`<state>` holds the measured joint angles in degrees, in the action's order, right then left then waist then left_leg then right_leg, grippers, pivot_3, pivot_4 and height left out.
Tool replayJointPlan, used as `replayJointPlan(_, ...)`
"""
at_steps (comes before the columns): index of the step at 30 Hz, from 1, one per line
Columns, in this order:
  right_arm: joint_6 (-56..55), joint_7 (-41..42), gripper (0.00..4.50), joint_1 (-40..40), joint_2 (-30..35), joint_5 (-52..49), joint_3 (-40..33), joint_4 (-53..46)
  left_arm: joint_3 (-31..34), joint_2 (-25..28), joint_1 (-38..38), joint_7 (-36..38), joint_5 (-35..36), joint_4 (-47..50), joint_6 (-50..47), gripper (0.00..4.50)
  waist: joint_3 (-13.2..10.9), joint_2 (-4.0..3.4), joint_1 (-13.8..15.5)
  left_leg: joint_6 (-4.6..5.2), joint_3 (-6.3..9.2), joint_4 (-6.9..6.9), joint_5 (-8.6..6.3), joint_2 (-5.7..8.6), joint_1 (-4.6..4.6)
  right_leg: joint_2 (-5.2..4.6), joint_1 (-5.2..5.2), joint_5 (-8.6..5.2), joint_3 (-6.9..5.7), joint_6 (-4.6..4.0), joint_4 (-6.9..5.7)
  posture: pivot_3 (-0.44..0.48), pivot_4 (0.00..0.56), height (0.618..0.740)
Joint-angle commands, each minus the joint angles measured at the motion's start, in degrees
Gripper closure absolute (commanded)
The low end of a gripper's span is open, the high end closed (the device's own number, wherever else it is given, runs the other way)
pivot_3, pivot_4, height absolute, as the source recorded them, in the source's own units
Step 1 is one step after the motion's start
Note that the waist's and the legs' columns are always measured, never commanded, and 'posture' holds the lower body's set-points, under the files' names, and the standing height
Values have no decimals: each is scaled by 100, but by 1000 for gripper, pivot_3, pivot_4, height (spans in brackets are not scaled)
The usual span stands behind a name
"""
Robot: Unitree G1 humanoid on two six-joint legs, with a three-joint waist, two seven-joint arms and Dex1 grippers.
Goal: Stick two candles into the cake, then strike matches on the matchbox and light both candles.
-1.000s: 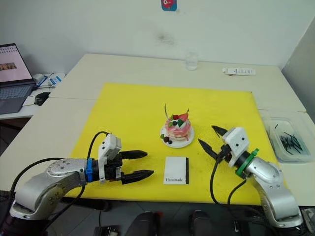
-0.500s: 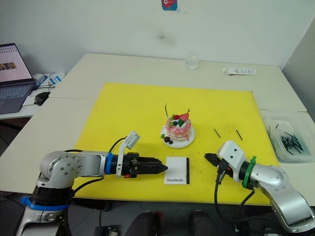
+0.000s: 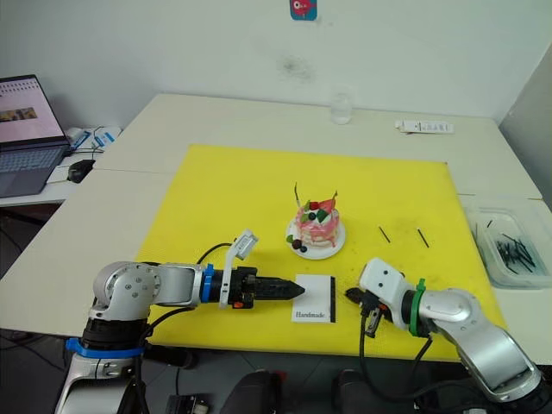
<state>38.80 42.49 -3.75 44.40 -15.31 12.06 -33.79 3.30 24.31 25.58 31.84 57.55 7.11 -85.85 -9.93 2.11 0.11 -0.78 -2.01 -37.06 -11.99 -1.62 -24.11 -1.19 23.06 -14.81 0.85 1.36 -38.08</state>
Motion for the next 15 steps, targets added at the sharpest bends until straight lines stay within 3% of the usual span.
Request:
replayJointPlan(1, 230, 22, 4461, -162, -62, -31, 176, -235, -49, -132, -138, -100, -44, 56, -89, 0, 0, 0, -1, 0, 0, 0, 0, 0, 0, 0, 0, 0, 0, 0, 1, 0, 150, 738)
replayJointPlan(15, 515, 95, 4461, -935, -483, 3, 646, 16, -104, -226, -352, -158, -128, 217, -47, 0, 6, -1, 5, 0, -2, 2, 0, 3, -1, -2, -1, 0, 0, -1, 7, 0, 150, 738)
